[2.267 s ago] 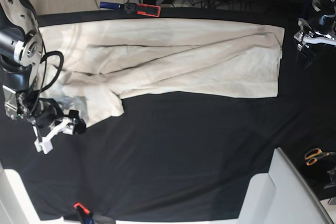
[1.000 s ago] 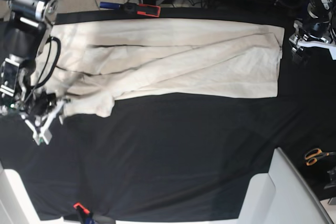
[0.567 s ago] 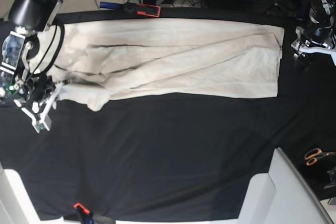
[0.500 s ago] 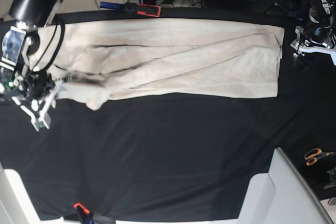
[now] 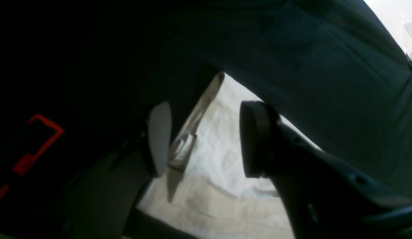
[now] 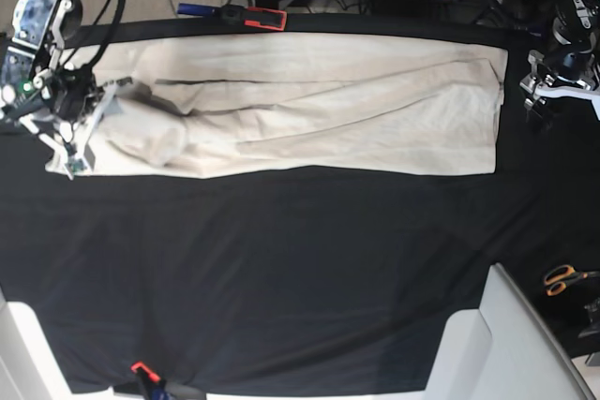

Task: Fold the T-shirt properly
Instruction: 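Drag the held hem corner toward the robot with the right gripper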

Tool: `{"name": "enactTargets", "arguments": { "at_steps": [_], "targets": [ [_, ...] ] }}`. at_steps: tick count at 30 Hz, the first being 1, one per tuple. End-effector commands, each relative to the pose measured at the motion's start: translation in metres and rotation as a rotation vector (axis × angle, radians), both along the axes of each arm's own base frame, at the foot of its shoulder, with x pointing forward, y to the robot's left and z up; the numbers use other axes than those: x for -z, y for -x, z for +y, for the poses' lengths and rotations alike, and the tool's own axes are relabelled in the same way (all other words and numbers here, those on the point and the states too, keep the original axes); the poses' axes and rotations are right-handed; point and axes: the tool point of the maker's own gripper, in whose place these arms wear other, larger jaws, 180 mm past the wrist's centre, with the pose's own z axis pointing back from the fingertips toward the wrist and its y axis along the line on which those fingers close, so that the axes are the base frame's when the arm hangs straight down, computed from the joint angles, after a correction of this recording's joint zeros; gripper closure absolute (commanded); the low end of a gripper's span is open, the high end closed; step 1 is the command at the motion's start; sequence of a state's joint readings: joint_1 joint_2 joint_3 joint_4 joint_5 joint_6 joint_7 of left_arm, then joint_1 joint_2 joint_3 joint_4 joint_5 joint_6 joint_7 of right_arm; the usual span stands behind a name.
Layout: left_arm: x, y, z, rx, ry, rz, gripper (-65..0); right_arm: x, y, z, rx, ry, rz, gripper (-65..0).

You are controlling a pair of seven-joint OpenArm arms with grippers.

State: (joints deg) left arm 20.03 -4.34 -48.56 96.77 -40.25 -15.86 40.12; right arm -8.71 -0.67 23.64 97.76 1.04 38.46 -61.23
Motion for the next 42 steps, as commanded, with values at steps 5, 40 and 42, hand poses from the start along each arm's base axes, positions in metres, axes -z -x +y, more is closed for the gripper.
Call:
{"name": "enactTargets", "arguments": {
  "at_steps": [5, 40, 42],
  "targets": [
    [-0.013, -0.005, 0.005, 0.006, -0.031, -0.039, -32.9, -0.002, 0.004, -0.003, -0.003, 0.009, -0.009, -0.2],
    [-0.017, -0.006, 0.010, 0.013, -0.050, -0.036, -32.9, 0.035, 0.045, 0.004, 0.041, -0.073, 0.034, -0.3],
    [-0.017, -0.006, 0.010, 0.013, -0.050, -0.036, -32.9, 0.035, 0.045, 0.003, 0.045, -0.069, 0.035, -0.8]
  ]
}}
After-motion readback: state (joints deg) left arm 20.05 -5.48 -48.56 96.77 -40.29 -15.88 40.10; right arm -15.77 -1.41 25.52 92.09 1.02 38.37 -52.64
